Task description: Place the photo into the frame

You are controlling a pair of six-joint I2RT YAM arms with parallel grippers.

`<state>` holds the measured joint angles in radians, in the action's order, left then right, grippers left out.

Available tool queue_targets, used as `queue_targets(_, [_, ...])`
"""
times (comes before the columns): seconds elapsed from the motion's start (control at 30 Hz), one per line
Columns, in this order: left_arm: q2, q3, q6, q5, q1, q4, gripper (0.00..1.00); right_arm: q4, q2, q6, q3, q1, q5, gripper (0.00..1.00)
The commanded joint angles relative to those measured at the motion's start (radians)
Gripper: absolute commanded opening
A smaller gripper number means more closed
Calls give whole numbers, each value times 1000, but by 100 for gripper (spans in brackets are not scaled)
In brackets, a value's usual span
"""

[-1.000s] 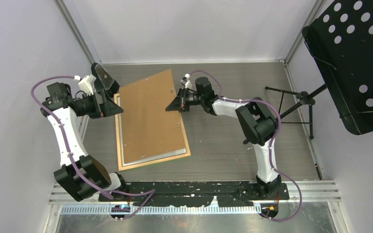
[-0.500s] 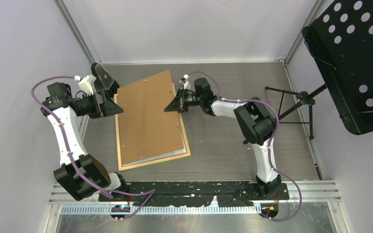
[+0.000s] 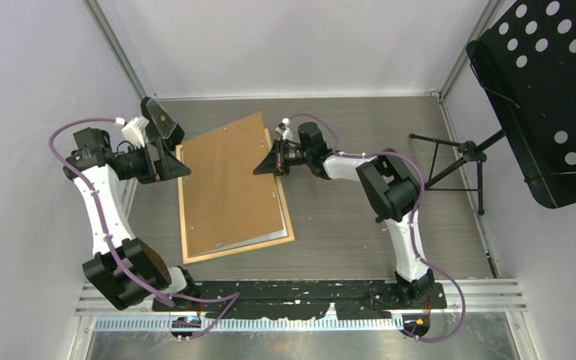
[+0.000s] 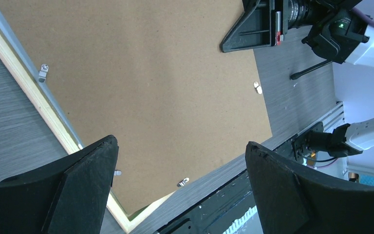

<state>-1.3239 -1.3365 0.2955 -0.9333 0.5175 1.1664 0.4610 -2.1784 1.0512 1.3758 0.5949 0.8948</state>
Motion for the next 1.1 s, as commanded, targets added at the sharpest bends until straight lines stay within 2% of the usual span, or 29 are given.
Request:
queue_targets(0.0, [1, 3, 10, 2, 4, -19, 100, 92, 2, 23, 70, 8, 56, 6])
queue_targets(1.07, [-24, 24, 19, 13, 4, -35, 100, 108, -74, 38, 104, 10, 84, 5])
